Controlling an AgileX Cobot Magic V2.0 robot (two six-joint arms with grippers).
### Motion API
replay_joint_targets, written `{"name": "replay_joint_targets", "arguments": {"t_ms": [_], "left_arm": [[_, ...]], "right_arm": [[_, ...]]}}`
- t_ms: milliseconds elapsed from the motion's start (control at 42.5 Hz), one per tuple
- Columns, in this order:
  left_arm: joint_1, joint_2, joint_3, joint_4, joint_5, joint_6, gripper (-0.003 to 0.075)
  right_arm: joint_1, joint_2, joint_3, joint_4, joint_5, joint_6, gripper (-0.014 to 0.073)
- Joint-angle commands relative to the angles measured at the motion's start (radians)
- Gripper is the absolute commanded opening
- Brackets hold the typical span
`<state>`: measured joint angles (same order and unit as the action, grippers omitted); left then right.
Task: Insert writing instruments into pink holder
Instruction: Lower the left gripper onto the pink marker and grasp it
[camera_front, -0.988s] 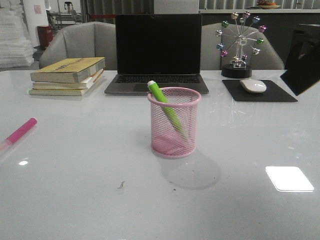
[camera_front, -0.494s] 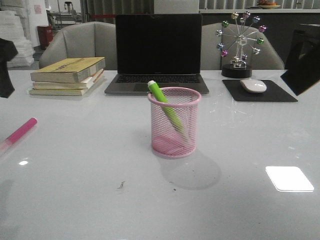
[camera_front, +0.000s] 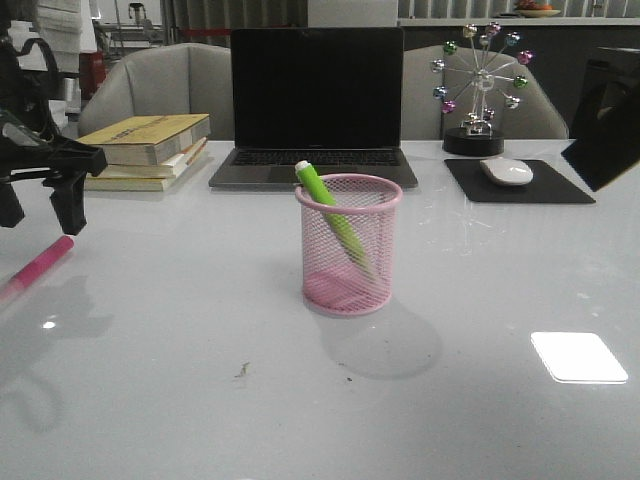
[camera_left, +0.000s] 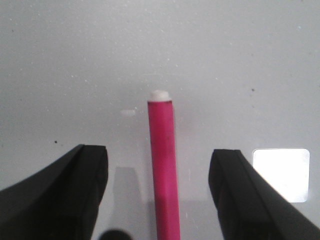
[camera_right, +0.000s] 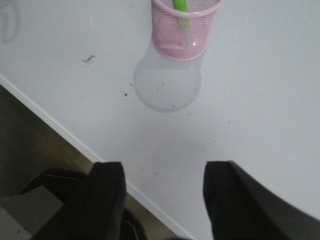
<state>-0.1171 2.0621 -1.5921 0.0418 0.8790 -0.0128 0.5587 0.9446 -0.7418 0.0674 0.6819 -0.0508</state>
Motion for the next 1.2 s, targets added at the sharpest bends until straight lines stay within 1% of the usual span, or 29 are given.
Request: {"name": "replay_joint_targets", "arguments": {"t_ms": [0, 282, 565, 612, 682, 894, 1035, 1176], "left_arm": [[0.010, -0.015, -0.073, 0.004, -0.009, -0.017, 0.0474], [0.015, 0.071, -0.160, -0.009, 0.020, -0.018, 0.0474], [0.015, 0.104, -0.174, -0.086, 0.025, -0.019, 0.0473], [0.015, 0.104, -0.174, -0.086, 0.029, -0.019, 0.0463], [0.015, 0.104, -0.174, -0.086, 0.041, -0.019, 0.0419], [0.015, 0.104, -0.174, -0.072, 0.056, -0.019, 0.0199], [0.015, 0.104, -0.174, -0.064, 0.066, -0.019, 0.0094], [0.015, 0.071, -0.165, -0.050, 0.075, -0.019, 0.0091]], "right_arm": [[-0.004, -0.013, -0.026, -0.005, -0.051, -0.002, 0.0469], [-0.004, -0.013, -0.026, -0.005, -0.051, -0.002, 0.0469], [-0.004, -0.013, -0.026, -0.005, -0.049, -0.002, 0.0469], [-0.004, -0.013, -0.026, -0.005, -0.049, -0.002, 0.0469], [-0.004, -0.013, -0.026, -0.005, -0.048, -0.002, 0.0469], [-0.004, -0.013, -0.026, -0.005, -0.048, -0.002, 0.0469], [-0.004, -0.013, -0.026, -0.005, -0.048, -0.002, 0.0469], [-0.004, -0.013, -0.026, -0.005, -0.048, -0.002, 0.0469]]}}
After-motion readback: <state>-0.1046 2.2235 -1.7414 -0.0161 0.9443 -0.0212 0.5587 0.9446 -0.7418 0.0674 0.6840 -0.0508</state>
